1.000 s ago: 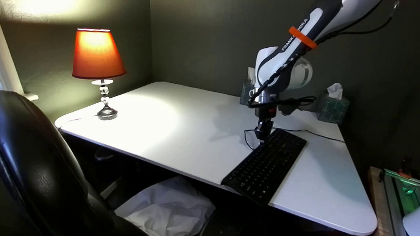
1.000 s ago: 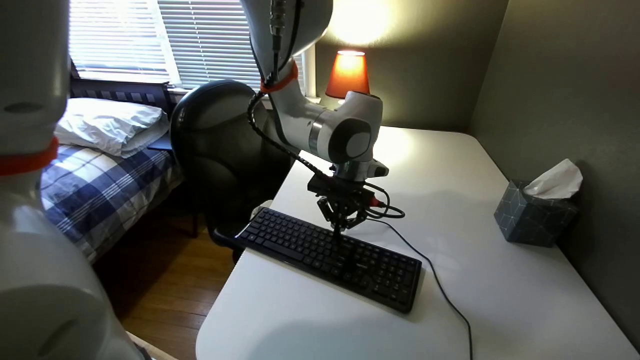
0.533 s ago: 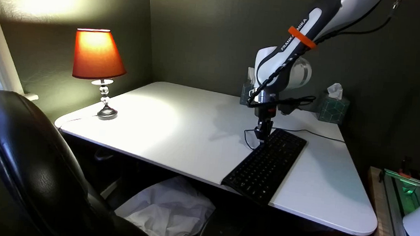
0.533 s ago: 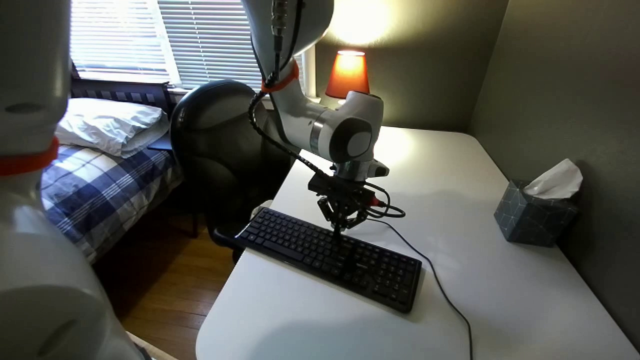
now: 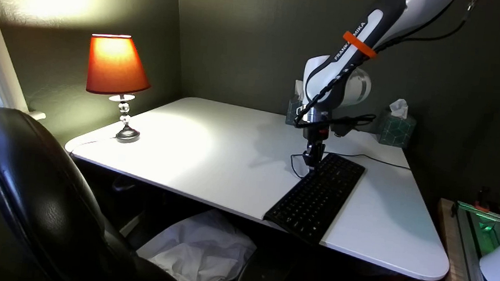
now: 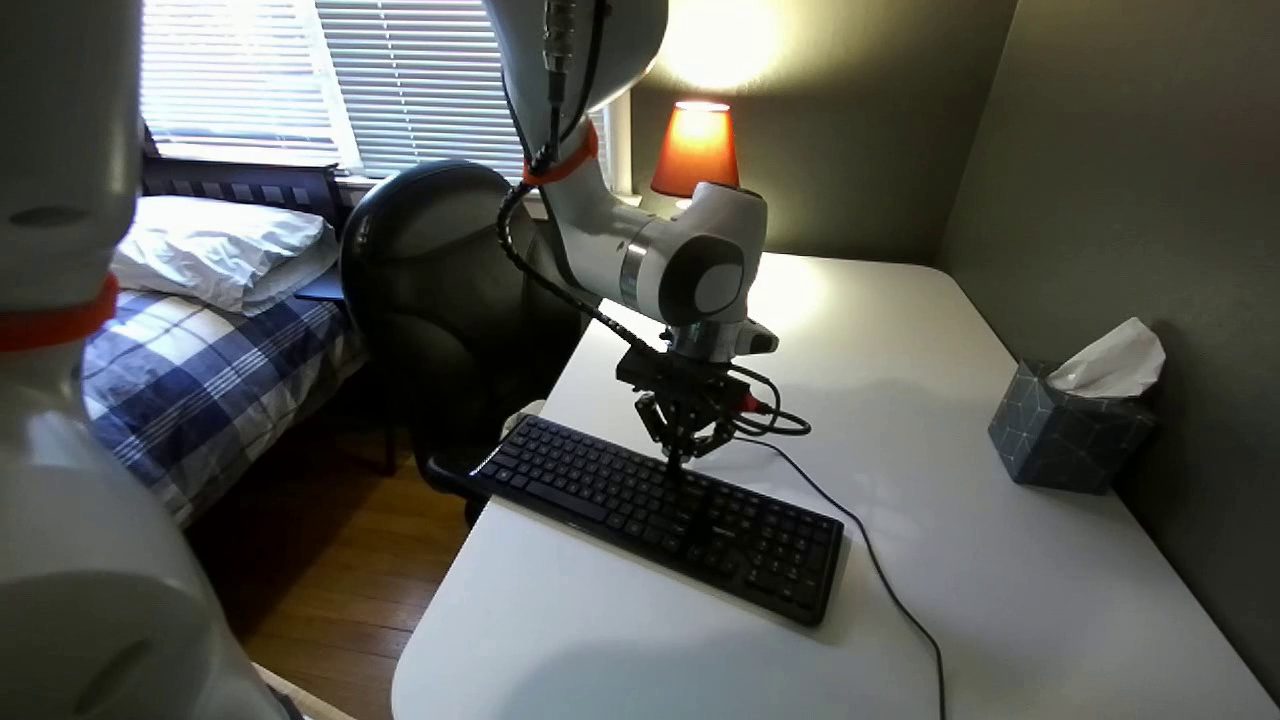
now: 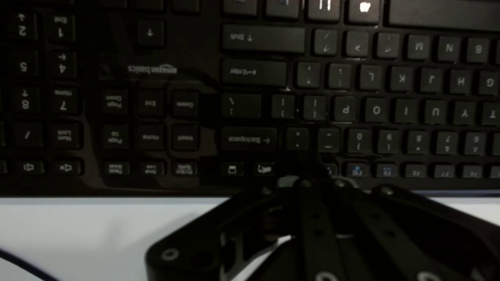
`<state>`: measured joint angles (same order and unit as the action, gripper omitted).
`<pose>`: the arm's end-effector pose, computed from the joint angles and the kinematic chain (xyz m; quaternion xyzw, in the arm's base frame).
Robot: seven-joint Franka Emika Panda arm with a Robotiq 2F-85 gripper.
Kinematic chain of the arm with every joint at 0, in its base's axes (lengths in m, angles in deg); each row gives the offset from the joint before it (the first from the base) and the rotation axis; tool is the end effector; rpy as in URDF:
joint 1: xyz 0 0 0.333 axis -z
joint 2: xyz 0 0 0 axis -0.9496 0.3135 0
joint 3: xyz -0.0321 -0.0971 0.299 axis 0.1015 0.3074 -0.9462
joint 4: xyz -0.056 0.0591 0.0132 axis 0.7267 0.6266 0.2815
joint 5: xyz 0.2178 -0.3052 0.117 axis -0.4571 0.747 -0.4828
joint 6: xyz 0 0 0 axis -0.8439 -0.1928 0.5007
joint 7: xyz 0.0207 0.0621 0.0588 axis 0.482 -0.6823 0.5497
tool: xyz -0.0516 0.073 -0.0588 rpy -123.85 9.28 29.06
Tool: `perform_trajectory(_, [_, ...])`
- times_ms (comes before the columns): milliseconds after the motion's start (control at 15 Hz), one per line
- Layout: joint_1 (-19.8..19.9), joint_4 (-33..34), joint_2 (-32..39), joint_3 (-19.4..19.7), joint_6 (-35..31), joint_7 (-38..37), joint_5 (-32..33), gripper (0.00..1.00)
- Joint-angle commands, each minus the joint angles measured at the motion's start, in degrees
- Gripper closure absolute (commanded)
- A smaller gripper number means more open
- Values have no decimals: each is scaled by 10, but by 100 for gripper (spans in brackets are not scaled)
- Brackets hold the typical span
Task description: Press a key on the keyboard
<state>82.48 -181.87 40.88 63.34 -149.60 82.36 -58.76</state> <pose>0.4933 -0.1220 0.1676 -0.9965 -0.0008 0.0759 0.0356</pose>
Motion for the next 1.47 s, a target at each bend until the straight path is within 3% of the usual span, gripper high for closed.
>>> perform_trajectory(0, [10, 9, 9, -7, 12, 3, -8, 100])
perform_trajectory(1200, [20, -20, -42, -13, 4, 16, -29, 100])
perform_trajectory(1267, [21, -24, -47, -14, 1, 20, -33, 78])
perform_trajectory(1400, [21, -28, -56, -15, 0, 22, -41, 67])
